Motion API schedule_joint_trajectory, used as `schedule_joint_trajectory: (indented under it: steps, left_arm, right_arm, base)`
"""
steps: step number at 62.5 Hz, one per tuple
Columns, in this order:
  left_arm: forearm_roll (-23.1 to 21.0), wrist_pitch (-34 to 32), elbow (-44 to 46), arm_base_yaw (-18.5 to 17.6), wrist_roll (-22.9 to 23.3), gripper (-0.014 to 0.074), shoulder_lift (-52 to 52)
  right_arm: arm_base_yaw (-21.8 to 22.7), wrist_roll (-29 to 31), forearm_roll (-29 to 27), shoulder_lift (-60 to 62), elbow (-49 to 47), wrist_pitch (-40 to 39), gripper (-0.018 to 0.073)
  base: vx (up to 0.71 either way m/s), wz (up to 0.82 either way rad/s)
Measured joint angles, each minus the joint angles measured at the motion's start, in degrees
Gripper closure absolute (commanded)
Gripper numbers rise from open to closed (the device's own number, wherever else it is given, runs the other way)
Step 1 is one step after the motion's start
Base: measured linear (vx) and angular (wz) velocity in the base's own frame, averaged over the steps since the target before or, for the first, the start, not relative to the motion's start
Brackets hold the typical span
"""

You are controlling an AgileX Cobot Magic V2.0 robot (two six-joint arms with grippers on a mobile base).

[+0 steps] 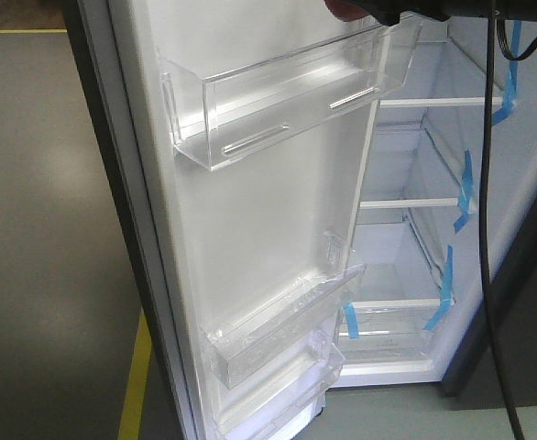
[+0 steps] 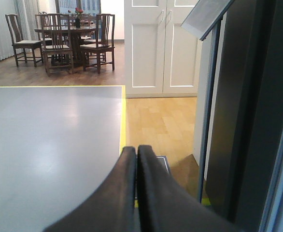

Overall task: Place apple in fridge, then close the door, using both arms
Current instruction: 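Move the right gripper over the top door bin and release the apple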

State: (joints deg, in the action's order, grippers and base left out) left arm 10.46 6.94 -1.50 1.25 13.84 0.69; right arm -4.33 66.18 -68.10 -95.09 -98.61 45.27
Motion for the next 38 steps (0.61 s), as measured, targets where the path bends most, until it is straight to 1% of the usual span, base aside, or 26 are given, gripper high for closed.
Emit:
schedule_joint_trajectory:
  steps: [3,7,22,31,38]
  left_arm:
    - [0.0,0.0,0.0,0.0,0.0,0.0603,0.0]
    - [0.0,0.0,0.0,0.0,0.0,0.0603,0.0]
    - [0.0,0.0,0.0,0.0,0.0,0.0603,0.0]
    - [0.0,0.0,0.0,0.0,0.0,0.0603,0.0]
    - [0.0,0.0,0.0,0.0,0.0,0.0603,0.0]
  right_arm:
    - [0.0,-0.26,0.0,0.0,0.0,-0.58,-0.0043]
    - [0.0,-0.43,0.0,0.0,0.0,-1.12,-0.0045]
    - [0.0,-0.6,-0.05,0.0,0.0,-1.47,0.0]
    - [0.0,-0.6,-0.05,1.05,0.0,-1.52,0.0113]
    - [0.0,-0.66,0.0,4.16,0.0,-1.02,0.0286]
  base:
    - [0.0,0.0]
    - [0.0,0.0]
    - [0.0,0.0]
    - [0.0,0.0]
    - [0.0,0.0]
